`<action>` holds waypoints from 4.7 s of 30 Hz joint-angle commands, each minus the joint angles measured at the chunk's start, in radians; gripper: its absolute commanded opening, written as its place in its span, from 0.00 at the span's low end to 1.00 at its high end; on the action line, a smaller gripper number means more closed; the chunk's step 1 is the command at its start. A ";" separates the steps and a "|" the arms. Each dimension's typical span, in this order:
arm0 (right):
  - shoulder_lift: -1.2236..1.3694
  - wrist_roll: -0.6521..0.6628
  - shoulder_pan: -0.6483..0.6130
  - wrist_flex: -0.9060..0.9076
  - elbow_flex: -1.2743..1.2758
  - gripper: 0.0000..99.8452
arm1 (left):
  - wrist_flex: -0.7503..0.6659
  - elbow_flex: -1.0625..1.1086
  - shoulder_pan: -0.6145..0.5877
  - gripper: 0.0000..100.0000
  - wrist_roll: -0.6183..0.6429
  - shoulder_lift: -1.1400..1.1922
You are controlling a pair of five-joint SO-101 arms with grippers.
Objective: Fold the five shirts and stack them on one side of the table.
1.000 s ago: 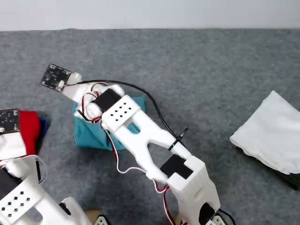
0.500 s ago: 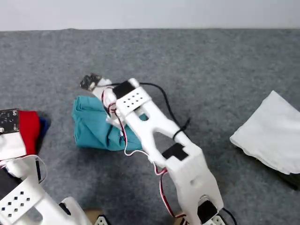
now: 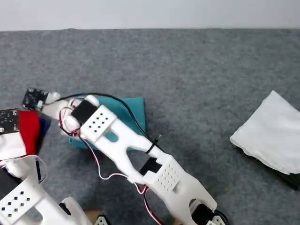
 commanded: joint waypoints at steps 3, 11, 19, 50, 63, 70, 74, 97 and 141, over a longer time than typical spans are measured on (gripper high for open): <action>-0.019 0.008 0.096 0.147 -0.190 0.01 | -0.006 -0.004 0.006 0.00 0.008 -0.014; 0.047 0.008 0.282 0.177 -0.064 0.01 | -0.008 -0.004 0.008 0.00 0.008 -0.014; 0.165 0.005 0.101 0.179 -0.051 0.01 | -0.008 -0.005 0.002 0.00 0.008 -0.014; 0.404 0.115 0.154 0.041 -0.364 0.01 | -0.008 -0.004 0.006 0.00 0.008 -0.014; 0.206 0.118 0.183 -0.067 -0.365 0.01 | -0.008 -0.004 0.006 0.00 0.008 -0.014; 0.162 0.115 0.225 0.134 -0.365 0.01 | -0.008 -0.004 0.006 0.00 0.008 -0.014; 0.159 0.115 0.189 0.315 -0.365 0.01 | -0.008 -0.004 0.006 0.00 0.008 -0.014; 0.160 0.032 -0.008 -0.323 -0.025 0.01 | -0.008 -0.004 0.005 0.00 0.008 -0.014; 0.298 -0.094 -0.056 0.082 -0.290 0.01 | -0.008 -0.002 0.008 0.00 0.008 -0.009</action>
